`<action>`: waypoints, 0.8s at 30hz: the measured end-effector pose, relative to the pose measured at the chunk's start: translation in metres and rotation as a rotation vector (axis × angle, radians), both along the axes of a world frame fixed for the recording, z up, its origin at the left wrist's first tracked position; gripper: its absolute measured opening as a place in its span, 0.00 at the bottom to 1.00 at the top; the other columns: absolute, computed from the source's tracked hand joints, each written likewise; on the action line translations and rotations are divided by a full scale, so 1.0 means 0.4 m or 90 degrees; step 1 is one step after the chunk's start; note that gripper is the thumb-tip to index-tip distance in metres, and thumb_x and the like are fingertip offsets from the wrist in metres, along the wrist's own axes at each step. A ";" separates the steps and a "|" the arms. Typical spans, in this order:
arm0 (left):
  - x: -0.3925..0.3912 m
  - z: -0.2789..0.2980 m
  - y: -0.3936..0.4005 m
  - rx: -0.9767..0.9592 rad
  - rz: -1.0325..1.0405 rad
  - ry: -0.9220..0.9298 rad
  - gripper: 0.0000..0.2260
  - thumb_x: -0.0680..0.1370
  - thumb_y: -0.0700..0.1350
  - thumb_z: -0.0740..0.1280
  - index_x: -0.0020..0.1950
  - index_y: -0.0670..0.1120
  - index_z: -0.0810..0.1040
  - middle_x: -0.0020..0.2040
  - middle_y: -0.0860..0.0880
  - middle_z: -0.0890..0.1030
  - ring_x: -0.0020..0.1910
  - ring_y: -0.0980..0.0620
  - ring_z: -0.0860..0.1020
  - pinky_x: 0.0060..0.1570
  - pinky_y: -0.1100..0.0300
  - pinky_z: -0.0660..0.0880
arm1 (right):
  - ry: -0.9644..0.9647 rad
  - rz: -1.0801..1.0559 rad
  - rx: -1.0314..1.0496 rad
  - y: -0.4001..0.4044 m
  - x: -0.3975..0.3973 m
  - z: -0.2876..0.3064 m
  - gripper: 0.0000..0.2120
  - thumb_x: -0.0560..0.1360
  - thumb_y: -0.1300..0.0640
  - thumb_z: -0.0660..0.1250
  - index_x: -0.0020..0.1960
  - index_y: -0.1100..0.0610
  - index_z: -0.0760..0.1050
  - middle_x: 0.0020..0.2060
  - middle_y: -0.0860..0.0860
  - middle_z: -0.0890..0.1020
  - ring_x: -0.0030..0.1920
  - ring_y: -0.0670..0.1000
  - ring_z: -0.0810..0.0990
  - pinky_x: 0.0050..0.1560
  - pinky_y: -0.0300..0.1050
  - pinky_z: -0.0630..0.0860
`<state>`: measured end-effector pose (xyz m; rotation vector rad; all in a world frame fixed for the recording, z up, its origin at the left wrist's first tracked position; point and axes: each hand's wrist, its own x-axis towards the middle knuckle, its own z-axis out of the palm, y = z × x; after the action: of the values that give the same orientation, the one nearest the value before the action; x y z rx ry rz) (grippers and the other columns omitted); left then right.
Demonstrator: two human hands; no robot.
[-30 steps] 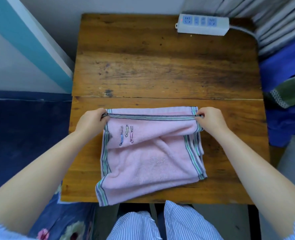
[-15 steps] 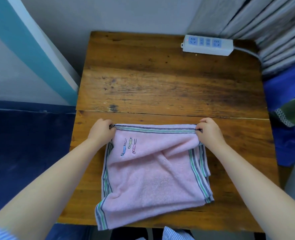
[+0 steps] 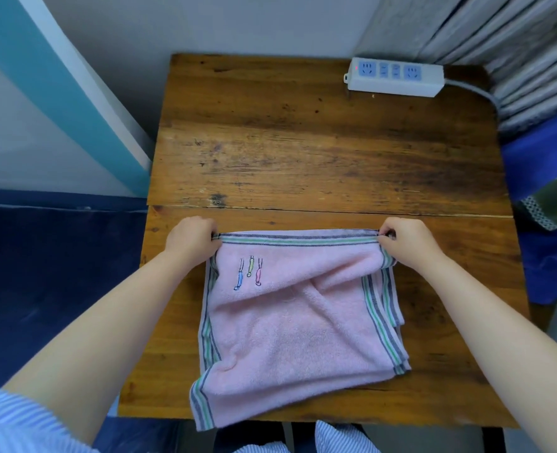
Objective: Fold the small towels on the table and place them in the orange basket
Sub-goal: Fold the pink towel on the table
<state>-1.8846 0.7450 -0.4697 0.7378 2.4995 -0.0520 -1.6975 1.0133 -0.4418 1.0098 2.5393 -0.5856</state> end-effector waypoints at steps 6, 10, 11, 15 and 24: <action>-0.004 -0.010 0.020 -0.077 -0.019 -0.011 0.12 0.78 0.43 0.62 0.59 0.41 0.74 0.56 0.41 0.76 0.55 0.42 0.74 0.50 0.53 0.74 | -0.004 -0.013 0.063 -0.023 -0.009 -0.018 0.07 0.77 0.61 0.59 0.51 0.61 0.74 0.45 0.59 0.80 0.42 0.54 0.73 0.38 0.43 0.68; -0.002 0.003 0.008 -0.066 -0.073 0.025 0.13 0.80 0.45 0.59 0.61 0.42 0.75 0.56 0.41 0.74 0.59 0.42 0.70 0.53 0.51 0.73 | 0.007 -0.058 0.112 -0.036 -0.013 -0.016 0.07 0.77 0.60 0.60 0.50 0.62 0.74 0.47 0.58 0.79 0.46 0.57 0.75 0.40 0.43 0.66; -0.002 0.015 0.002 -0.041 -0.082 0.040 0.13 0.80 0.45 0.58 0.60 0.42 0.75 0.56 0.42 0.75 0.58 0.42 0.71 0.52 0.51 0.74 | 0.017 -0.071 0.118 -0.037 -0.015 -0.008 0.07 0.77 0.60 0.61 0.50 0.63 0.75 0.48 0.58 0.79 0.48 0.57 0.76 0.40 0.43 0.66; -0.022 0.086 -0.018 0.047 -0.076 0.074 0.11 0.81 0.42 0.56 0.54 0.39 0.75 0.53 0.41 0.78 0.53 0.42 0.75 0.45 0.52 0.73 | 0.092 -0.059 0.091 -0.021 -0.026 0.052 0.07 0.76 0.61 0.63 0.48 0.64 0.76 0.46 0.59 0.80 0.48 0.58 0.76 0.44 0.46 0.72; -0.090 0.394 -0.022 0.200 0.039 0.223 0.12 0.79 0.37 0.56 0.59 0.39 0.74 0.55 0.39 0.73 0.59 0.40 0.68 0.52 0.47 0.71 | 0.134 0.130 0.034 -0.017 -0.096 0.334 0.09 0.72 0.65 0.65 0.53 0.60 0.73 0.50 0.59 0.79 0.51 0.58 0.76 0.49 0.46 0.72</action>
<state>-1.9204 0.7364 -0.3122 0.8352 2.9034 0.2612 -1.7357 1.0065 -0.3084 0.7254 2.8129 -0.5949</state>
